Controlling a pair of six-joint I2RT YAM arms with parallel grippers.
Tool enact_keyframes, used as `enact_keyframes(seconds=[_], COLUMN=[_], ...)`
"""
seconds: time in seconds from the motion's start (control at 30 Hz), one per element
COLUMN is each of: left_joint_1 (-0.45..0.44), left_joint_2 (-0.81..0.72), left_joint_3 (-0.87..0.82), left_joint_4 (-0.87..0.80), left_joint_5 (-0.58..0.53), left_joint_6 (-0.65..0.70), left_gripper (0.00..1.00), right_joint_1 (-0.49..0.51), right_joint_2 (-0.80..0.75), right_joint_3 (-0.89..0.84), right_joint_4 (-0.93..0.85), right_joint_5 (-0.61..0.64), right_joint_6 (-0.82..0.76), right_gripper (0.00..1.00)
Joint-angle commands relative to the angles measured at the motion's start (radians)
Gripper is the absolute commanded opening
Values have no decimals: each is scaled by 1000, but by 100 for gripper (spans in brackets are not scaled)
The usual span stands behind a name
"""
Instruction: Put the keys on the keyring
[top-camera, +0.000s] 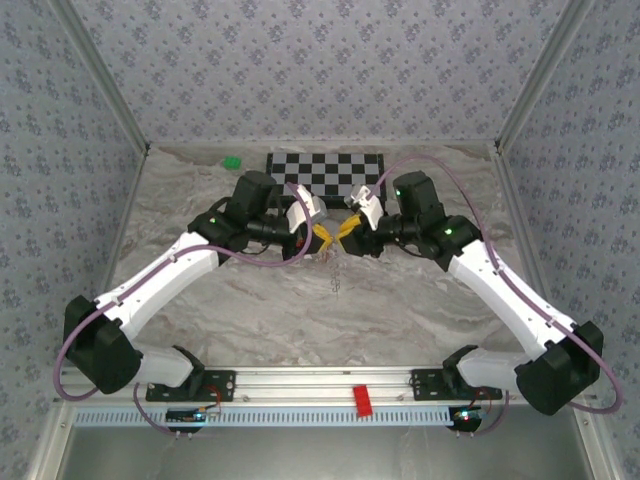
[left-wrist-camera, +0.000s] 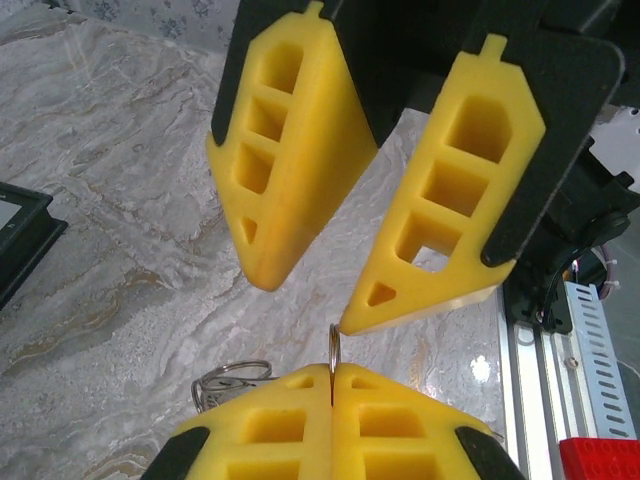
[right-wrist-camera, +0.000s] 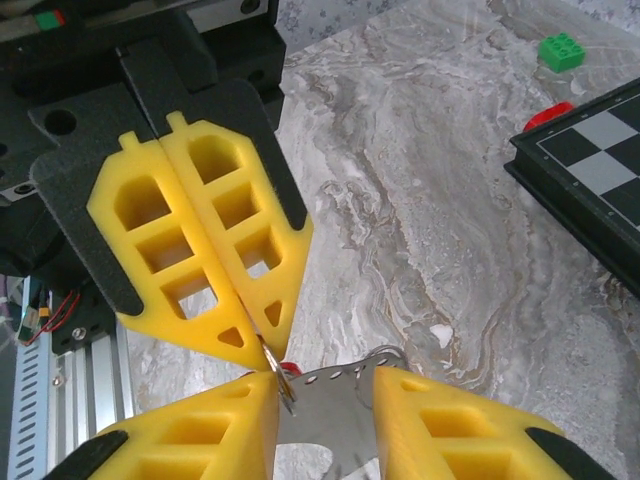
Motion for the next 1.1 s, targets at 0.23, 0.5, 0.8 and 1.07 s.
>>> enact_keyframes(seconds=[0.23,0.5,0.8,1.07], left_joint_1=[-11,-18,-21,1], left_joint_2=[-15,-4,3,-41], left_joint_3=[42,46,52,21], left_joint_4=[1,-11,-19,94], left_joint_5=[50,58,64,61], left_joint_6=[23,32,31,-73], left_gripper=[0,0,0,26], right_joint_1=[20,36,45,26], right_joint_2=[41,40,27,-40], right_joint_3=[41,41,23,-85], right_joint_4=[-64,-44,-30,184], right_joint_5=[-22,-17,-21,-74], right_joint_6=[-35,-45,-67,21], right_gripper=[28,24,0,0])
